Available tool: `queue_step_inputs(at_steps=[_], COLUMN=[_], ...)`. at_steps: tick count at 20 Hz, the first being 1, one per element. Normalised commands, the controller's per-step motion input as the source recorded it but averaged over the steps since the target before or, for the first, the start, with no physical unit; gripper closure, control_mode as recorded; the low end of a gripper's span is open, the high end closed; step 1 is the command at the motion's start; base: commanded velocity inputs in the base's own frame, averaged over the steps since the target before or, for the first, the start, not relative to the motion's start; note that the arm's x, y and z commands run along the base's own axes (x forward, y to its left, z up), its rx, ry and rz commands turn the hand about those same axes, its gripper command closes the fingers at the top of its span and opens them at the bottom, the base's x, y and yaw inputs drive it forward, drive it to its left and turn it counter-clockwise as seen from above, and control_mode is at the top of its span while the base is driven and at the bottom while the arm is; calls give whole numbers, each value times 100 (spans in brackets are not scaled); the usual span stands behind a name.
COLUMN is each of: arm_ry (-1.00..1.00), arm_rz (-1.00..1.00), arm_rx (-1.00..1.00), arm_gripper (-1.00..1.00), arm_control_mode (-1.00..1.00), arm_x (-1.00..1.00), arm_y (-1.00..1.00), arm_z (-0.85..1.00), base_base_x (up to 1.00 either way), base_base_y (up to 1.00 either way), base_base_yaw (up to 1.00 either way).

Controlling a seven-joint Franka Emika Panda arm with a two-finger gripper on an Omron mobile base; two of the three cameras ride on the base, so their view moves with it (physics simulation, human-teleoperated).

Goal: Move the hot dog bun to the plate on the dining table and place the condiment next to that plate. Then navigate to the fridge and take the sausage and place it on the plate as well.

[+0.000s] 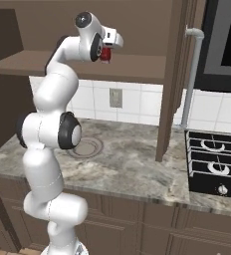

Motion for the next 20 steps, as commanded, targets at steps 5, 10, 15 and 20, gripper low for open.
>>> queue_step_inputs(at_steps=[5, 10, 15, 20], arm_ry=[-8, -4, -6, -1], arm_rz=[0, 0, 0, 1], arm_rx=[3, 7, 5, 0], arm_gripper=[100, 100, 100, 100], arm_control_mode=[-100, -100, -100, -100], arm_x=[-52, -100, -100, -100], arm_y=[0, 0, 0, 0], arm_z=[4, 0, 0, 0], base_base_x=[0, 0, 0, 0], base_base_y=[0, 0, 0, 0], base_base_yaw=[0, 0, 0, 0])
